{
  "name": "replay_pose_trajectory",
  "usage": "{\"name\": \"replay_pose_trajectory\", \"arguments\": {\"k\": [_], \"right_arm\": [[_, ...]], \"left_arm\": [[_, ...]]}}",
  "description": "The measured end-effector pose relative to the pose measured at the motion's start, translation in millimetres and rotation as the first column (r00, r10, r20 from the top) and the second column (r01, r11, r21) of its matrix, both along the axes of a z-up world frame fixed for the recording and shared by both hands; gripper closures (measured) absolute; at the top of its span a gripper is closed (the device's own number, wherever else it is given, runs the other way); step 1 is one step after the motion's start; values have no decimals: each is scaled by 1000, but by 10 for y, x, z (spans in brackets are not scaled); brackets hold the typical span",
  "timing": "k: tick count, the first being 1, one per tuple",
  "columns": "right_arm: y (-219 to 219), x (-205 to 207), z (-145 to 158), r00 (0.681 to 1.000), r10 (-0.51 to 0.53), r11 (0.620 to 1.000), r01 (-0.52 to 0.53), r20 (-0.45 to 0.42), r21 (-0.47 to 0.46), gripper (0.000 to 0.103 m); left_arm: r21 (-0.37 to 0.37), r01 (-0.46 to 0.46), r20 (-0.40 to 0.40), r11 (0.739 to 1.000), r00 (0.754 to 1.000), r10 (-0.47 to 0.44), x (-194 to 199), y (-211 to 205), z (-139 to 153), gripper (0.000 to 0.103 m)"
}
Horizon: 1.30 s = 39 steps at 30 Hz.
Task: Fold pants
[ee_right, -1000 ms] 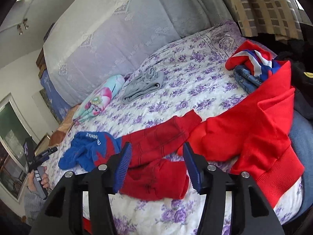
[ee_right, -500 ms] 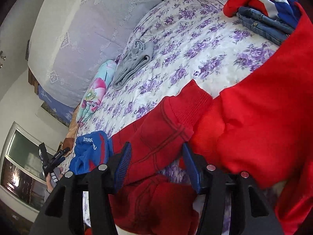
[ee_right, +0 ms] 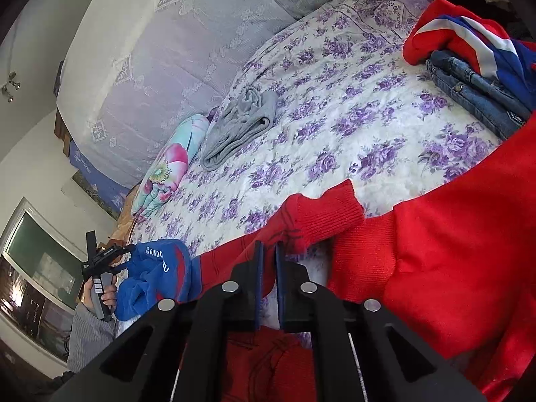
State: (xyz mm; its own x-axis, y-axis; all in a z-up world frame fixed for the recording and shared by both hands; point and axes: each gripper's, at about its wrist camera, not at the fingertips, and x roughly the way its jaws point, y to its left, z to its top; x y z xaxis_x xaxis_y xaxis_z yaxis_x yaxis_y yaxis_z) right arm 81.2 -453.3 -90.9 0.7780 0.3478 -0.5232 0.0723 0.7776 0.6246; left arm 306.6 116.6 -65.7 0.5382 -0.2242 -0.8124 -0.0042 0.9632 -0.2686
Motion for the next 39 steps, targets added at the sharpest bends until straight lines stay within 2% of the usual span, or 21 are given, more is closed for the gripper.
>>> {"name": "replay_pose_trajectory", "arguments": {"k": [1,2,4,7,9,11,12,13,17,19,21,23,24,26,27,29,32,35,37,39], "right_arm": [[-44,-11,27,1000,-14,1000,14,9,3,98],[-90,-36,65,999,-36,999,36,21,4,99],[-190,-95,138,997,-69,998,69,46,12,100],[-264,-113,179,998,-59,998,59,30,23,98],[-256,-99,102,1000,-27,996,28,-12,82,92],[-214,-114,-21,999,-7,991,14,-52,135,65],[-189,-135,-61,998,-7,990,16,-58,141,64],[-163,-161,-95,998,-6,990,14,-62,141,64],[-129,-206,-220,997,-7,984,21,-82,175,64],[-106,-183,-292,995,2,981,18,-104,192,64],[-77,-134,-364,992,15,978,12,-127,209,64],[-51,-92,-427,990,16,977,15,-143,213,63],[-36,-57,-450,989,19,977,13,-148,214,63],[-1,30,-469,989,26,978,5,-144,211,65],[29,77,-453,991,30,980,-3,-130,199,70],[80,133,-387,995,47,982,-31,-83,189,95],[76,80,-172,999,34,984,-36,10,174,96],[-7,-41,61,997,7,987,-19,76,159,96],[-68,-94,143,996,-4,991,-8,92,136,96],[-115,-92,113,997,-16,990,6,72,139,96]], "left_arm": [[-3,14,9,1000,1000,-14,-9,-42,9,13],[-8,31,17,999,999,-31,-18,-83,21,37],[-20,42,14,999,999,-42,-56,-131,39,64],[-43,36,44,998,998,-34,-158,-123,109,67],[-69,41,60,997,998,-36,-248,-98,170,67],[-114,44,98,993,995,-33,-374,-44,280,71],[-133,51,123,990,992,-35,-444,-18,344,77],[-147,57,148,987,988,-35,-511,7,411,90],[-174,79,244,982,969,-34,-740,84,643,97],[-163,109,254,981,965,-65,-780,54,693,97],[-155,142,196,978,974,-111,-738,-23,621,88],[-121,98,162,988,984,-78,-710,-42,504,32],[-100,60,174,993,984,-42,-705,-29,473,26],[-74,30,177,997,984,-16,-653,5,428,24],[-74,26,167,997,986,-14,-611,25,401,23],[-63,2,129,998,992,6,-502,63,322,22],[-66,-16,68,998,997,21,-374,131,189,22],[-108,4,53,994,999,2,-343,155,143,20],[-107,26,47,994,999,-21,-310,115,114,15],[-98,39,36,994,999,-35,-255,43,70,15]]}}
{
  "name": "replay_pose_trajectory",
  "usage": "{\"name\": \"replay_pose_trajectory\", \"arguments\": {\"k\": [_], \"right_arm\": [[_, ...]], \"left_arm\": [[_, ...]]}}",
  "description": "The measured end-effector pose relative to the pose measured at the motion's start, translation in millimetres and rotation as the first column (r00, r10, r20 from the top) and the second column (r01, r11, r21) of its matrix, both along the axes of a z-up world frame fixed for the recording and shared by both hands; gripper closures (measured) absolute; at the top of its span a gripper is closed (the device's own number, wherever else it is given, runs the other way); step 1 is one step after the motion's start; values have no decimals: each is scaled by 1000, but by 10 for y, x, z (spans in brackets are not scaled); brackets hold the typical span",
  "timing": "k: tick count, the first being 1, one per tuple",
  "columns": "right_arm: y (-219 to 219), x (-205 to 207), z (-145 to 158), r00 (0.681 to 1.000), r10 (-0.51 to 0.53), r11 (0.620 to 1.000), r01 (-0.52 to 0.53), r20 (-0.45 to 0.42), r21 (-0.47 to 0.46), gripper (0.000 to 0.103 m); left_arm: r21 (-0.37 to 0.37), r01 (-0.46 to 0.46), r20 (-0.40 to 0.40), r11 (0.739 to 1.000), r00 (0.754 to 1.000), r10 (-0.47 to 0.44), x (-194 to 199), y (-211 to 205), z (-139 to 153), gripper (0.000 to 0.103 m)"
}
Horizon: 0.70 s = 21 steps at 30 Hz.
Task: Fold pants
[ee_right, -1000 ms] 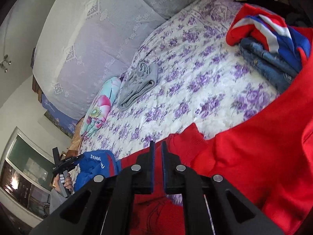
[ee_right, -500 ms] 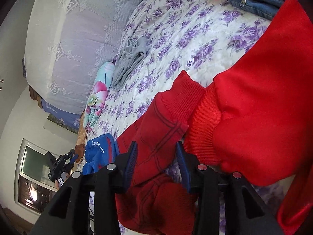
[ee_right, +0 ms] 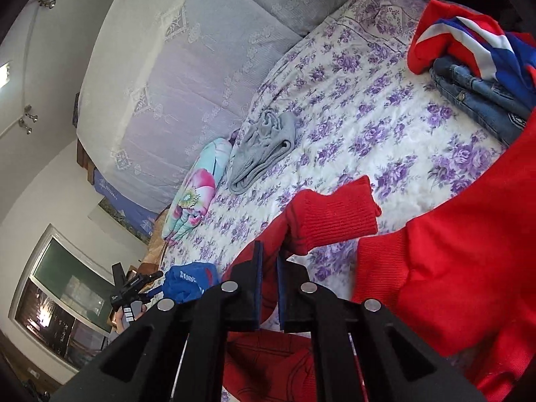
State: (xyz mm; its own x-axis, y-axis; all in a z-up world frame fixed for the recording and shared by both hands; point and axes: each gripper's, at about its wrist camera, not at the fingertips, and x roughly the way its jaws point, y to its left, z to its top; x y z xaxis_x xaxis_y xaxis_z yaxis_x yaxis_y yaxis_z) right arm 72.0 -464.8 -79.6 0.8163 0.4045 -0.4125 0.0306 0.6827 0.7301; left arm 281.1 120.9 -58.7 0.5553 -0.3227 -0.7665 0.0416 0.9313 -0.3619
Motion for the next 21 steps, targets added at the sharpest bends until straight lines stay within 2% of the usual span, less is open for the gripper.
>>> {"name": "replay_pose_trajectory", "arguments": {"k": [3,4,5,7,9,10,14,18,21], "right_arm": [[-7,48,-124,999,-6,1000,7,-45,22,96],[-8,36,-168,999,-6,1000,7,-51,28,96],[-10,31,-187,999,-10,999,12,-53,33,96],[-20,12,-207,998,-14,999,16,-53,44,96],[-33,1,-199,999,-18,999,20,-52,42,96],[-36,0,-194,999,-20,999,22,-51,42,96],[-47,-31,-91,999,-22,999,23,-23,33,96],[-84,-92,115,999,-29,999,29,31,20,96],[-198,-53,263,998,-39,999,38,58,26,96]], "left_arm": [[12,57,-37,998,998,-56,113,-156,-127,16],[44,60,-44,997,997,-58,138,-213,-171,31],[94,60,-55,994,997,-55,157,-269,-209,52],[131,64,-58,989,997,-57,153,-303,-233,67],[83,70,-39,994,997,-67,102,-254,-187,82],[50,68,-25,996,997,-67,54,-221,-140,83],[17,57,97,998,994,-59,-213,-181,206,83],[-54,28,215,998,977,-16,-488,-14,632,83],[-81,7,259,997,966,14,-540,74,825,83]]}}
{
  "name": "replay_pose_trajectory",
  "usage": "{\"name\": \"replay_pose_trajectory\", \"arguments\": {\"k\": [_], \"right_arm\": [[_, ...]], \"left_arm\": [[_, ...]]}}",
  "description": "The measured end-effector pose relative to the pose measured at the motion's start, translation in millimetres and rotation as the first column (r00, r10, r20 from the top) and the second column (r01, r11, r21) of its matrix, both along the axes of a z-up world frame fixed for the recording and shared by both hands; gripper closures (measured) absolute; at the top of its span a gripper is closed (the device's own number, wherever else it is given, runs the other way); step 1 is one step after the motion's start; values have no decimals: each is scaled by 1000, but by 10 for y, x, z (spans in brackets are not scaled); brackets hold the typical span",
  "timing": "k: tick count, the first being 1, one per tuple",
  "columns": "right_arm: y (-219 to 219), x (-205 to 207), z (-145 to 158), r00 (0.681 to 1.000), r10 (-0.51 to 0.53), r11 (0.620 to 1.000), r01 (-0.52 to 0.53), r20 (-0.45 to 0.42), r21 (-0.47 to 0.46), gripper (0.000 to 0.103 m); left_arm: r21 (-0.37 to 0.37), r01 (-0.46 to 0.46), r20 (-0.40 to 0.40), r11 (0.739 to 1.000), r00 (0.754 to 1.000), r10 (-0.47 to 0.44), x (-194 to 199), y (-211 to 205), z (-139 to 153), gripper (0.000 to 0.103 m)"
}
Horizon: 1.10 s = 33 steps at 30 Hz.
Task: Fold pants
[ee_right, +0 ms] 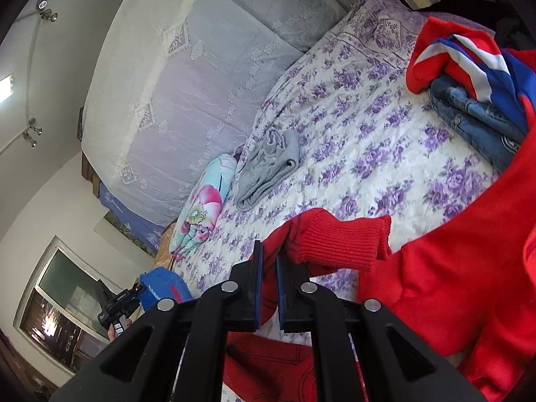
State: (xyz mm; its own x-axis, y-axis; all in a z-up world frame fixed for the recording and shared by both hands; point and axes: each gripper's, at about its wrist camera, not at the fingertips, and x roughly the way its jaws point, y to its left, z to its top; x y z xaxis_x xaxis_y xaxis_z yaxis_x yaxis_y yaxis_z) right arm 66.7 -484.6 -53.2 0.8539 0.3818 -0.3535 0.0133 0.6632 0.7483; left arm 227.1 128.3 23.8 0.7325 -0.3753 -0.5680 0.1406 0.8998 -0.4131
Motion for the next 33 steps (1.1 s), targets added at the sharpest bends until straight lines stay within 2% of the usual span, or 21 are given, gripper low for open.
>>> {"name": "replay_pose_trajectory", "arguments": {"k": [5,9,10,11,12,13,14,15,17,18,20,23,26,33], "right_arm": [[-229,368,196,1000,-6,1000,6,22,25,96],[-374,1167,298,1000,-7,1000,7,-22,30,96],[-403,1416,289,999,-10,1000,11,-46,29,92],[-403,1670,284,996,-10,1000,9,-88,-10,75],[-392,1877,286,989,-32,996,20,-143,-84,60],[-389,1985,273,975,-95,986,65,-200,-152,34],[-373,2003,246,967,-144,978,106,-212,-181,33],[-352,1981,219,974,-130,981,100,-185,-166,33],[-315,1908,144,984,-82,985,56,-159,-161,33],[-303,1865,94,982,-84,982,53,-167,-182,33],[-301,1847,-57,977,-74,980,33,-202,-198,33],[-313,1932,-318,964,-46,990,9,-261,-143,36],[-258,2107,-496,959,-12,998,-4,-282,-56,38],[-65,2549,-758,935,4,1000,-14,-355,-28,38]], "left_arm": [[-41,-35,-10,999,999,35,271,27,18,83],[-39,-103,-19,994,995,103,690,-30,-44,83],[-28,-130,-25,991,991,129,830,-39,-87,83],[-15,-153,-49,988,987,152,972,-41,-166,80],[17,-173,-108,985,979,173,1131,-45,-289,75],[41,-201,-173,979,963,205,1234,-21,-422,63],[38,-234,-224,972,946,236,1275,28,-548,60],[7,-247,-251,969,937,241,1262,86,-641,60],[-29,-228,-245,973,946,214,1173,182,-715,56],[-11,-233,-235,972,946,224,1129,217,-723,54],[27,-254,-214,967,943,254,1029,277,-715,41],[17,-246,-233,969,942,243,926,368,-759,39],[10,-247,-253,969,937,242,845,431,-823,39],[16,-237,-280,971,932,232,826,457,-965,35]]}}
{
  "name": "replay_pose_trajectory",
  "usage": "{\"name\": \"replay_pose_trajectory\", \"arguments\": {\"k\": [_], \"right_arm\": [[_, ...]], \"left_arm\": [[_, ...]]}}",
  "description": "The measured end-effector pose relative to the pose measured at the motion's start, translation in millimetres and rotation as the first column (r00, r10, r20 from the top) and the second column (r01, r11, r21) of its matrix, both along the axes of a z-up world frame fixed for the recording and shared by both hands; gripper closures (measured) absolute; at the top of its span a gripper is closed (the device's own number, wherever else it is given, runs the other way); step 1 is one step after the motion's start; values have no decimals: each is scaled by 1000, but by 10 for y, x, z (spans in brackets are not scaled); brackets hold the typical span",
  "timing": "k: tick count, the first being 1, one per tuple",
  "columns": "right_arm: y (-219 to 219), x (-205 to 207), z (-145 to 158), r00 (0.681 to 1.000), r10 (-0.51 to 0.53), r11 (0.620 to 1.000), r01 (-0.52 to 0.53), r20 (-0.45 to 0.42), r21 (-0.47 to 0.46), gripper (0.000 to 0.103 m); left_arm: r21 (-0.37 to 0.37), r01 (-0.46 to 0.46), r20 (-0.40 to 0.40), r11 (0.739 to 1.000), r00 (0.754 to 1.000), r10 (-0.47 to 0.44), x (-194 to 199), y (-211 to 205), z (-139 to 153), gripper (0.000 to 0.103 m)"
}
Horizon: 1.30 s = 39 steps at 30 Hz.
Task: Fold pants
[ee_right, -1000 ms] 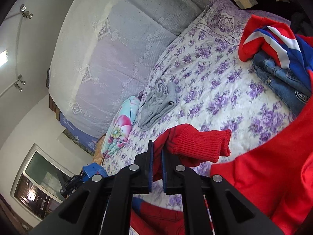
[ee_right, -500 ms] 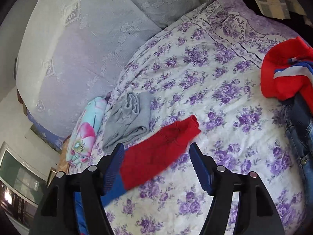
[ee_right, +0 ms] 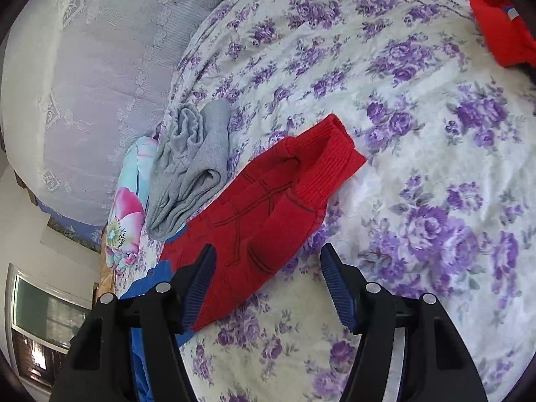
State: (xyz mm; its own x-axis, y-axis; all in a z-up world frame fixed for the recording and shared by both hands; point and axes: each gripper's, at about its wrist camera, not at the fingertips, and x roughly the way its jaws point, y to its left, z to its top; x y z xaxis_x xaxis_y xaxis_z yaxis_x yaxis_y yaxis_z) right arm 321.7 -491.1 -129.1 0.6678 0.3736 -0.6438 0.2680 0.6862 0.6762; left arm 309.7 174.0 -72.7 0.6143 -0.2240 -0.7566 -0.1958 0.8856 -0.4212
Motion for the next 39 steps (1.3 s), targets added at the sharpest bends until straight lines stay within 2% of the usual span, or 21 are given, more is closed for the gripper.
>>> {"name": "replay_pose_trajectory", "arguments": {"k": [1,2,3,5,9,11,14,15,18,19,20,22,25,28,30,32,33,34,39], "right_arm": [[19,42,-18,1000,7,1000,-7,0,-7,47],[34,72,-19,1000,24,1000,-24,4,-19,78],[57,89,-6,999,44,998,-44,12,-34,90],[80,-27,95,997,47,998,-44,58,-55,96],[29,-425,363,987,52,993,-35,151,-116,96],[-64,-515,275,993,43,994,-31,109,-108,96],[-121,-482,-125,998,42,994,-45,-38,-96,96],[-120,-467,-221,998,41,996,-45,-57,-75,96],[-125,-461,-161,998,44,997,-47,-49,-68,89],[-119,-488,-118,998,41,997,-44,-41,-66,81],[-107,-528,-68,999,39,996,-41,-31,-73,78],[-51,-665,53,999,44,994,-43,1,-102,78],[58,-1021,246,995,67,993,-60,71,-102,77],[210,-1456,417,987,106,991,-95,117,-89,71],[327,-1770,525,983,131,988,-118,131,-104,66],[432,-2075,615,979,154,984,-139,132,-112,65],[473,-2236,655,978,163,982,-149,133,-113,65],[514,-2387,692,976,171,981,-155,135,-120,65],[603,-3034,726,978,183,975,-168,98,-143,64]], "left_arm": [[-1,-5,-5,1000,1000,5,13,-1,-20,34],[-4,-7,-9,1000,1000,7,24,-1,-37,34],[-10,-2,-15,1000,1000,2,32,-1,-56,34],[-22,1,-34,1000,999,-2,28,12,-92,34],[-40,15,-38,999,999,-17,-42,52,-99,30],[-10,10,-53,1000,999,-10,-64,61,-135,20],[-16,-2,-96,1000,995,1,-125,117,-269,20],[-28,-6,-92,1000,996,4,-172,145,-272,20],[-66,-33,-81,997,996,27,-350,250,-206,20],[-92,-36,-78,995,997,29,-411,287,-185,20],[-116,-35,-75,993,997,27,-468,313,-166,20],[-151,-20,-65,988,998,10,-574,324,-128,20],[-140,23,-71,990,997,-34,-635,226,-147,20],[-131,29,-85,991,996,-41,-599,151,-240,22],[-130,29,-82,991,996,-40,-579,123,-276,40],[-133,46,-67,990,996,-55,-592,85,-267,69],[-141,46,-54,989,997,-54,-621,80,-250,74],[-138,43,-45,989,998,-49,-653,80,-231,83],[-188,41,29,981,999,-36,-895,139,-53,87]]}}
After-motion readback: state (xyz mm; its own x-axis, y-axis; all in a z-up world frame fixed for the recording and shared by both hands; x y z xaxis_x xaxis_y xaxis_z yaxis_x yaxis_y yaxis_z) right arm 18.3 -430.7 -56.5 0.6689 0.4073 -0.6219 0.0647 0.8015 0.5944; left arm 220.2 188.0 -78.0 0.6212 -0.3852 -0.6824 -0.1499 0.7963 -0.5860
